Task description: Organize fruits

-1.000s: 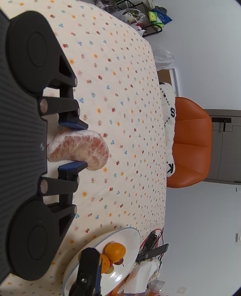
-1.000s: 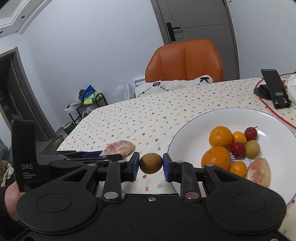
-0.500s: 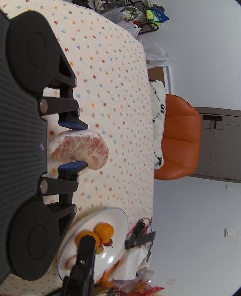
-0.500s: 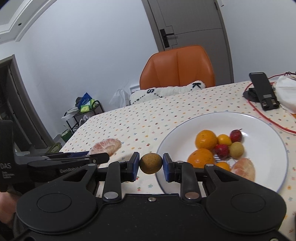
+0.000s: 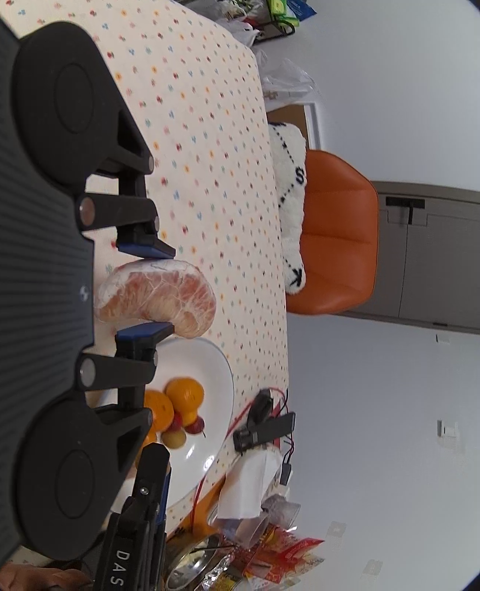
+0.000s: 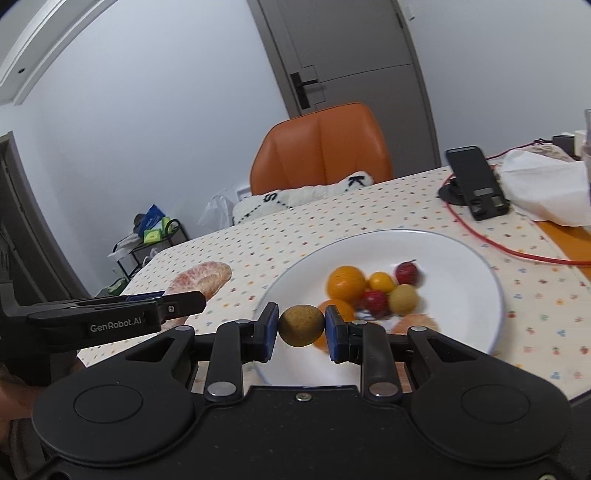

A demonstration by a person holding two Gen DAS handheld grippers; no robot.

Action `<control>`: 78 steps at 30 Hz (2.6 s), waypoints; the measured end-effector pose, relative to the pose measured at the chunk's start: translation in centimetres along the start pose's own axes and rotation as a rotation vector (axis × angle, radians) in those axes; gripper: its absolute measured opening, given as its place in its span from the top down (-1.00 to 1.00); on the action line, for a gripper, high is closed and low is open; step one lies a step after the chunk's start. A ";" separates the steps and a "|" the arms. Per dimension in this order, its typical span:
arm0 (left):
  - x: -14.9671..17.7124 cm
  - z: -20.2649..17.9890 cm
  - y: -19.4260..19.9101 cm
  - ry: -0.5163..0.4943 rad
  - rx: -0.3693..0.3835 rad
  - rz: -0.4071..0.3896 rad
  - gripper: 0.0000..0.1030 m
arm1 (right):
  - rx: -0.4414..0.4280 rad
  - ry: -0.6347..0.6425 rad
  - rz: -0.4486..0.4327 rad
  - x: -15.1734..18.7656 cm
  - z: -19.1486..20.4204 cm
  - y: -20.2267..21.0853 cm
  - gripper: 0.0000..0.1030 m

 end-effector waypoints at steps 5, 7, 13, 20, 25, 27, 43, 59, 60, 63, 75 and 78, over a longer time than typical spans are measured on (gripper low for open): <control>-0.4 -1.4 -0.7 -0.010 0.022 0.005 0.33 | 0.024 -0.014 -0.015 -0.1 -1.5 0.7 0.51; -0.5 -1.9 -0.9 -0.013 0.029 0.007 0.33 | 0.034 -0.021 -0.020 -0.1 -2.2 0.9 0.51; -0.8 -3.1 -1.7 -0.030 0.040 0.013 0.33 | 0.057 -0.051 -0.027 -0.2 -4.0 1.1 0.51; -1.0 -4.1 -2.9 -0.029 0.052 0.028 0.33 | 0.078 -0.061 -0.031 -0.4 -5.0 1.0 0.51; -1.1 -4.7 -3.8 -0.023 0.061 0.044 0.32 | 0.086 -0.065 -0.031 -0.4 -5.3 0.9 0.51; -1.1 -4.8 -4.1 -0.013 0.065 0.053 0.31 | 0.089 -0.066 -0.032 -0.4 -5.4 0.9 0.51; -1.1 -3.1 -1.9 0.043 0.034 0.041 -0.26 | 0.092 -0.061 -0.051 -1.1 -5.2 0.5 0.49; -0.9 -1.4 -0.1 0.084 0.025 0.041 -0.66 | 0.066 -0.065 -0.054 -0.7 -4.0 1.0 0.04; -0.9 -1.3 0.1 0.085 0.021 0.040 -0.66 | 0.062 -0.064 -0.053 -0.7 -3.8 1.1 0.02; -0.7 -0.9 0.7 0.094 0.004 0.043 -0.70 | 0.048 -0.058 -0.053 -0.6 -3.4 1.2 -0.07; 0.2 1.0 3.6 0.146 -0.063 0.019 -0.91 | -0.004 -0.027 -0.047 -0.4 -1.6 1.8 -0.46; 0.3 1.2 4.5 0.147 -0.074 0.008 -0.96 | -0.017 -0.018 -0.050 -0.3 -1.0 2.2 -0.59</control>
Point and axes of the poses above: each gripper's, at about its wrist camera, not at the fingertips, and y roughly against the way its jaws point, z to its left, x to its underside, the point moved 1 cm from there along -y, roughly the way its jaws point, and after that the axes turned 7 degrees about -y, right-handed, at the moved point
